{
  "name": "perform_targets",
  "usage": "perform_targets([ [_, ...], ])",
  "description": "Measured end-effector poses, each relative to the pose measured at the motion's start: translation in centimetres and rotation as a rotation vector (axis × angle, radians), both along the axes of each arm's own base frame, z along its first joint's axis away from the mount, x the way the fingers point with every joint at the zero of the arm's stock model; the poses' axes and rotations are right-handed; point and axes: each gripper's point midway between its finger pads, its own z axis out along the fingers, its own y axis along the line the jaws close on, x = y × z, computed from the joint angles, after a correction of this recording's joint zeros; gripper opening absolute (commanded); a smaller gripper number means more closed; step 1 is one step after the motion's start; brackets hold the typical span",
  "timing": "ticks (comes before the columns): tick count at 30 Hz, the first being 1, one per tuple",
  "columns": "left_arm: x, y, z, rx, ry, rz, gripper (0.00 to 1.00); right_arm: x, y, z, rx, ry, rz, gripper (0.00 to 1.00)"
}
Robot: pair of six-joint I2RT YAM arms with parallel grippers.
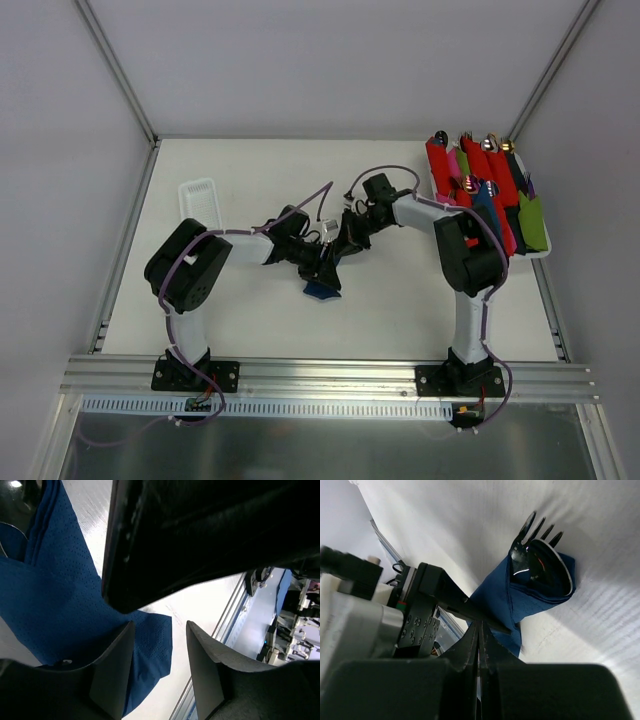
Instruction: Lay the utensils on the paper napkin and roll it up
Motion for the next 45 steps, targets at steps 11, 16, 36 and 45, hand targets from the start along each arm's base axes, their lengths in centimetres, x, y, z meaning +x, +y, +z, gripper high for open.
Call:
perform_targets([
  [11,0.4,0.1,0.2,-0.016,0.011,0.019,0.48,-1.0,1.2,-2.2,-0.018,0.002,0.03,0.0],
  [16,0.4,0.1,0.2,-0.018,0.013,0.021,0.49,-1.1,1.5,-3.8,-0.038,0.035,0.042,0.03],
  [36,4.4,3.0,10.9,-0.149,-0.142,0.213,0.36,-0.6,1.9,-3.8,-0.13,-0.06,0.16,0.06],
  [45,2.0,5.4,6.4,-0.009,-0.003,0.259,0.56,-0.6,1.9,-3.8,-0.132,-0.075,0.188,0.06],
])
